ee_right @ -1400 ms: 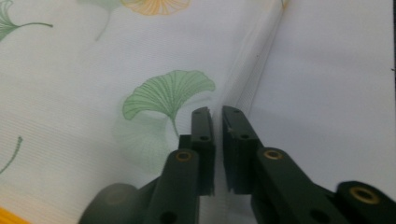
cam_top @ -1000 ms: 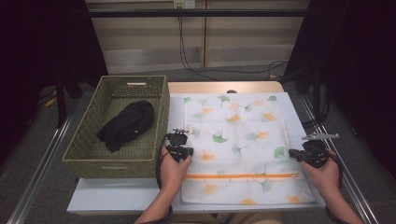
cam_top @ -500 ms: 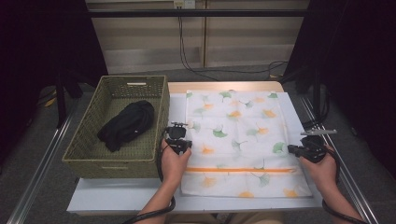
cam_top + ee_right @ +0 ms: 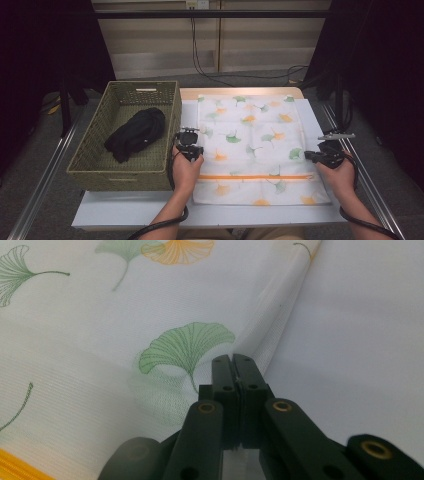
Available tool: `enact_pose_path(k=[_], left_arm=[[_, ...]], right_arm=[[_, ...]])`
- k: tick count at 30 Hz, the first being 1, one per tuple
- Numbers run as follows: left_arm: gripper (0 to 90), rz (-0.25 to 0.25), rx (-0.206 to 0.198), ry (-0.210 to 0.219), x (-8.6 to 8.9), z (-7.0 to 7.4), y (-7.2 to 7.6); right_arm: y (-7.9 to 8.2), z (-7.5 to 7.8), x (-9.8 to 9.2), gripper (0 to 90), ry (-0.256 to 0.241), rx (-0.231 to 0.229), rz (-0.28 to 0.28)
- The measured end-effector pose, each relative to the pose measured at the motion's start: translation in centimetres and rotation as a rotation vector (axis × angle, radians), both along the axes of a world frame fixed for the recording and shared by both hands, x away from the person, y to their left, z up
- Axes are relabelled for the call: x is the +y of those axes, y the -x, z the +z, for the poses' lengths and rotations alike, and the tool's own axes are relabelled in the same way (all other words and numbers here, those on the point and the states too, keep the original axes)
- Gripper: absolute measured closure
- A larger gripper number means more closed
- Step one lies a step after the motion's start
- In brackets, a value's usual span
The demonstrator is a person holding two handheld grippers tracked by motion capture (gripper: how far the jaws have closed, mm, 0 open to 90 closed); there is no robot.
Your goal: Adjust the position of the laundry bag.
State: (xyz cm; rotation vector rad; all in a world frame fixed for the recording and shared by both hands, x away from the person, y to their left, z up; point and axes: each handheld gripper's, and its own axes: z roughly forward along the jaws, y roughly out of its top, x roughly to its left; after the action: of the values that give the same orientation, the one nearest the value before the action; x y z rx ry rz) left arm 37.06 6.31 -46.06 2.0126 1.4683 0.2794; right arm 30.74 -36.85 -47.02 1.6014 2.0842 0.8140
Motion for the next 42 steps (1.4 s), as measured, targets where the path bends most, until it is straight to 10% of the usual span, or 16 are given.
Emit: enact_pose_path(k=[17,33,42], left_arm=[[86.9,0.033,-0.038,-0.007,0.3,0.0,-0.7],[27.9,-0.024,-0.014,0.042,-0.6,1.0,-0.2],[16.6,-0.093,0.002,0.084,-1.0,1.2,0.2]], right_arm=[[-2.3,-0.1,0.6,89.5,0.007,-0.007,0.015],[-0.5,0.5,0.7,53.0,-0.056,0.026,0.000],[1.0,0.6,0.6,31.7,-0.101,0.047,0.015]])
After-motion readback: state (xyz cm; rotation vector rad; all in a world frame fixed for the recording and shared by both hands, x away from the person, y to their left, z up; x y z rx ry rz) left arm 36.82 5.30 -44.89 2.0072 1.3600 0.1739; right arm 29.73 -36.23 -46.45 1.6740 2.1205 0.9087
